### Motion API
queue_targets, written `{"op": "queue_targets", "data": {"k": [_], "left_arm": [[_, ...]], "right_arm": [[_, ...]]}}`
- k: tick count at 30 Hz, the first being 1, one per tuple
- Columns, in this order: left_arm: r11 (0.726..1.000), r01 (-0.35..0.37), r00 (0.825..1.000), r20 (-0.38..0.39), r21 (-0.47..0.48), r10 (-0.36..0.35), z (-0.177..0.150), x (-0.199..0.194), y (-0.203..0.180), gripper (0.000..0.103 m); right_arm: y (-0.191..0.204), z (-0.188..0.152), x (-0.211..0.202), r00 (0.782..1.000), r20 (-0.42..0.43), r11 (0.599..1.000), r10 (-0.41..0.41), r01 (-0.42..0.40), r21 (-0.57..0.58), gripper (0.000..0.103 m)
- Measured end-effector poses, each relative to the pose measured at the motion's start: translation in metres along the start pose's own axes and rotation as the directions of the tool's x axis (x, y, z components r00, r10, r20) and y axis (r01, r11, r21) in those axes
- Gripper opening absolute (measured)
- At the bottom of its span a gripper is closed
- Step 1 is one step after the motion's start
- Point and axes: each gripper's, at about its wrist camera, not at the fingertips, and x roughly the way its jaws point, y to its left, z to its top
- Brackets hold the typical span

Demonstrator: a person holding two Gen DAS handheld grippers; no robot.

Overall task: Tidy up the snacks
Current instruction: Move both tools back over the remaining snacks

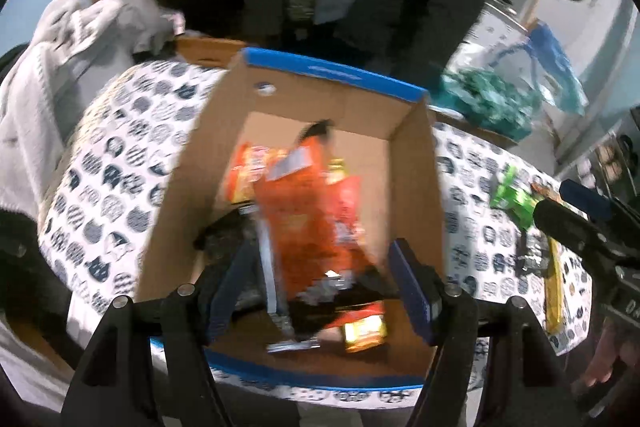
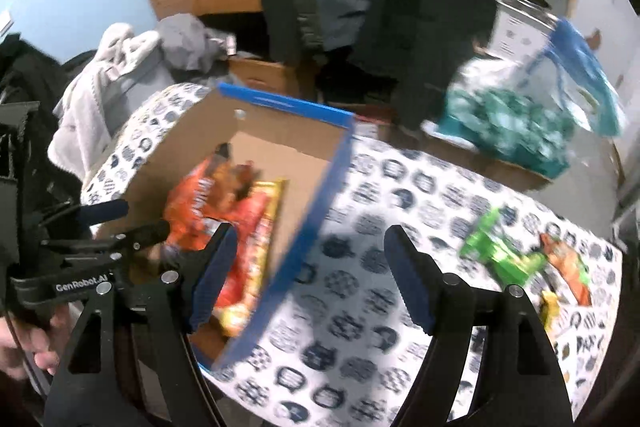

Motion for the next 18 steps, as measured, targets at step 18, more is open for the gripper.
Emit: {"op": "queue_targets", "data": {"k": [18], "left_arm": [[0.972, 0.082, 0.995, -0.081, 0.221, -0.066, -0.01, 0.018, -0.134, 0.072]], "right_arm": [[-0.14, -0.06, -0.049, 0.99, -0.023, 0.973, -0.141, 0.143, 0.182, 0.077]]}}
